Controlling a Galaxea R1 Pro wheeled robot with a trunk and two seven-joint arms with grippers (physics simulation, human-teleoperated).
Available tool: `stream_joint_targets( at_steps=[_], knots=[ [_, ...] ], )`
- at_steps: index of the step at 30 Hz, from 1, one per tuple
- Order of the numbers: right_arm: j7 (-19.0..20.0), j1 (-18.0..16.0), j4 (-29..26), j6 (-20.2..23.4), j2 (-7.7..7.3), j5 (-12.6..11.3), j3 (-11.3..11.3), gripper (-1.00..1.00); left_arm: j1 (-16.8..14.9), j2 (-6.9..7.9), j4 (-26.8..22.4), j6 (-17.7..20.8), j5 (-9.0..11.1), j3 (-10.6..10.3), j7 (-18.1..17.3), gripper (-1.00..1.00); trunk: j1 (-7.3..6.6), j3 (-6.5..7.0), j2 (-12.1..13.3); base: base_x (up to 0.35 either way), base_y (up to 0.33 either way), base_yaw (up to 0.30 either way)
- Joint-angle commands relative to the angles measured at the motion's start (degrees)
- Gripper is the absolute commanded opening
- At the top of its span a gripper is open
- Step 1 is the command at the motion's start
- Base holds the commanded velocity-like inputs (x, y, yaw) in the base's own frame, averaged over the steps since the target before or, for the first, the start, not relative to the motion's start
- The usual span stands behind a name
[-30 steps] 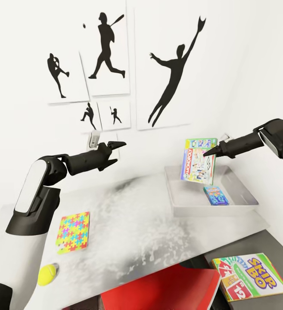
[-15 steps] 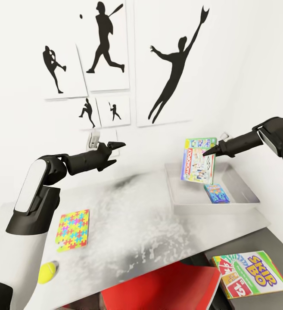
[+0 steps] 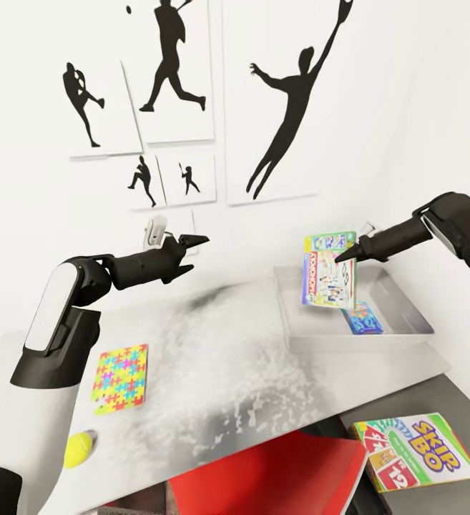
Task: Put all the toys in the child's room - the three board games (two on the bed and one on the table), the two jigsaw puzzles on the table, and the tennis ball on the table - inside the toy box on the table in the child's room.
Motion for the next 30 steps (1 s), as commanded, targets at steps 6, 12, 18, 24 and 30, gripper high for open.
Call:
stream_joint_targets(
  at_steps=[6, 12, 18, 24, 30],
  knots=[
    [0.0, -0.3, -0.3, 0.5, 0.3, -0.7, 4.1, -1.0, -0.2, 0.0, 0.0, -0.1, 0.7, -0.1, 0.6, 1.0, 0.03, -0.68, -0.1, 0.0, 0.0, 0.0],
    [0.0, -0.8, -0.3, 0.5, 0.39, -0.7, 5.5, -1.0, -0.3, -0.01, 0.0, -0.1, 0.7, -0.1, 0.6, 1.0, 0.03, -1.23, -0.1, 0.0, 0.0, 0.0],
    [0.0, -1.6, -0.4, 0.5, 0.31, -0.7, 6.4, -1.0, -0.3, -0.02, 0.0, -0.1, 0.7, -0.1, 0.6, 1.0, 0.03, -1.79, -0.1, 0.0, 0.0, 0.0],
    [0.0, -2.4, -0.4, 0.5, 0.29, -0.7, 6.6, -1.0, -0.4, -0.02, 0.0, -0.1, 0.8, -0.1, 0.6, 1.0, 0.03, -2.35, -0.1, 0.0, 0.0, 0.0],
    [0.0, -3.3, -0.4, 0.5, 0.23, -0.7, 6.8, -1.0, -0.7, -0.07, 0.0, -0.1, 0.9, -0.1, 0.7, 1.0, 0.03, -2.91, -0.1, 0.0, 0.0, 0.0]
  ],
)
